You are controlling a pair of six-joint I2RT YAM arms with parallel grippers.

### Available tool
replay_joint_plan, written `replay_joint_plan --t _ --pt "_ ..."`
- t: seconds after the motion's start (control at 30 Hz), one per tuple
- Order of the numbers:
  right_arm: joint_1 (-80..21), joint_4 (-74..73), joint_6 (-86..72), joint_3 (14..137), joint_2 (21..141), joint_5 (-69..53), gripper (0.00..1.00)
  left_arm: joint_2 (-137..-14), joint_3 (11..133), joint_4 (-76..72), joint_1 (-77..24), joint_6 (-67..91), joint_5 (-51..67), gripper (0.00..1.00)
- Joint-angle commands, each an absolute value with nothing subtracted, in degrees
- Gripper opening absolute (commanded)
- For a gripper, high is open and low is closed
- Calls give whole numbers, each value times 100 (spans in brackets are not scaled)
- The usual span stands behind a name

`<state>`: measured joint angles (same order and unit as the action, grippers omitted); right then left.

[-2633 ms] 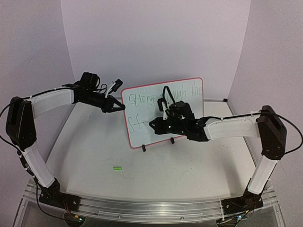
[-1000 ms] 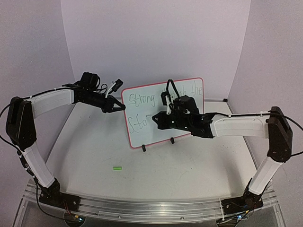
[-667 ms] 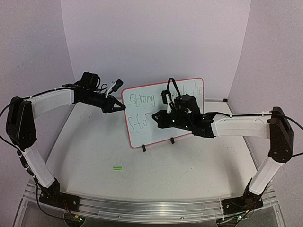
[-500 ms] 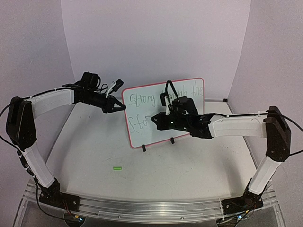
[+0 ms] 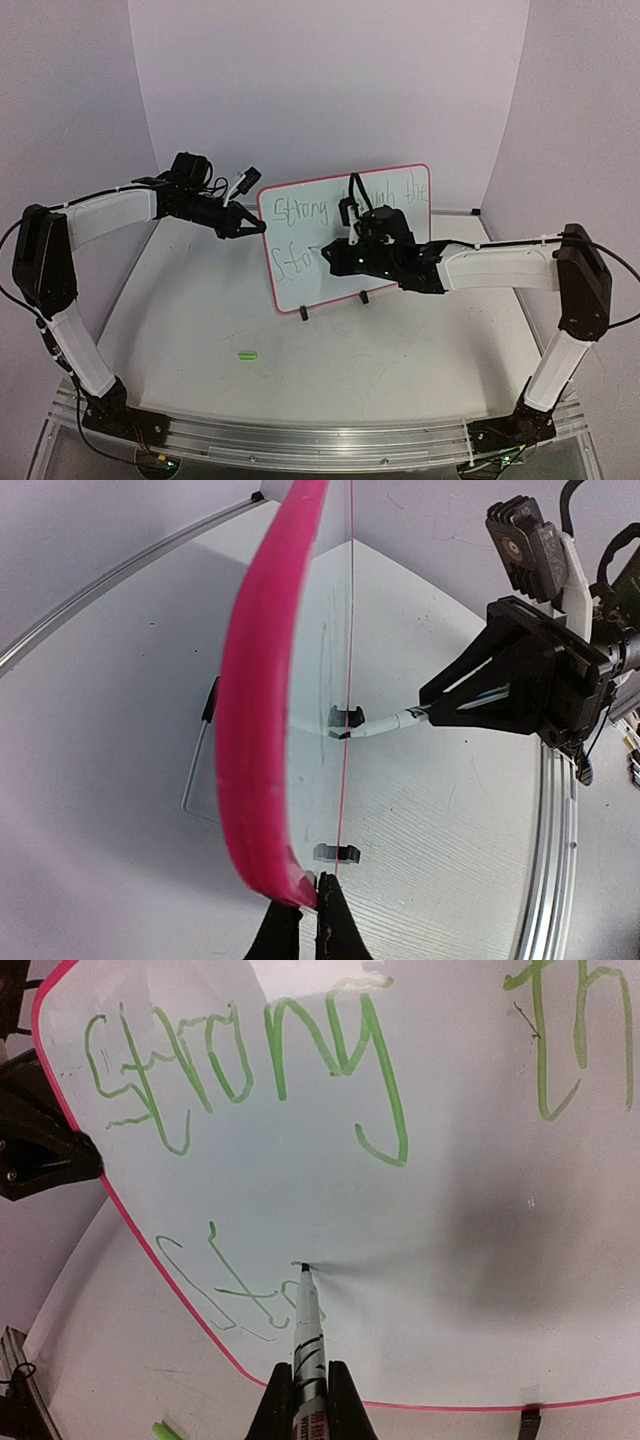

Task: Write a sentence on the whiteboard
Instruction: Write a sentence at the center of the board.

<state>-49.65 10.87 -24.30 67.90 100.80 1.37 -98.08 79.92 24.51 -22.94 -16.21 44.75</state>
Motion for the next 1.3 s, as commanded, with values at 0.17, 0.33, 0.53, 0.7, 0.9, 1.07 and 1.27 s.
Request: replay_joint_plan --t 0.17,0.33,0.53,0.7,0.9,1.07,1.27 --pt "-4929 965 -2639 6485 9916 418 0 -9914 7945 3009 -2421 -2024 4122 0" --pt "-4925 960 -2661 6477 9998 223 0 -9915 7949 3005 -2426 -2025 4123 0" --pt "-4926 966 -2687 6555 9975 234 0 -9919 7946 3006 -2426 -2022 4122 0" --pt "-4929 1086 -2746 6695 9941 215 0 -9921 7946 3006 -2428 -2022 4121 0" --pt "-4927 1201 -2751 6840 9902 200 0 -9918 7954 3006 -2426 -2025 4122 0" --pt "-4916 1216 -2745 6855 9866 323 0 -9904 7953 3006 -2427 -2026 4113 0" --pt "-4906 1222 -2794 6699 9741 580 0 -9888 7946 3008 -2427 -2027 4113 0"
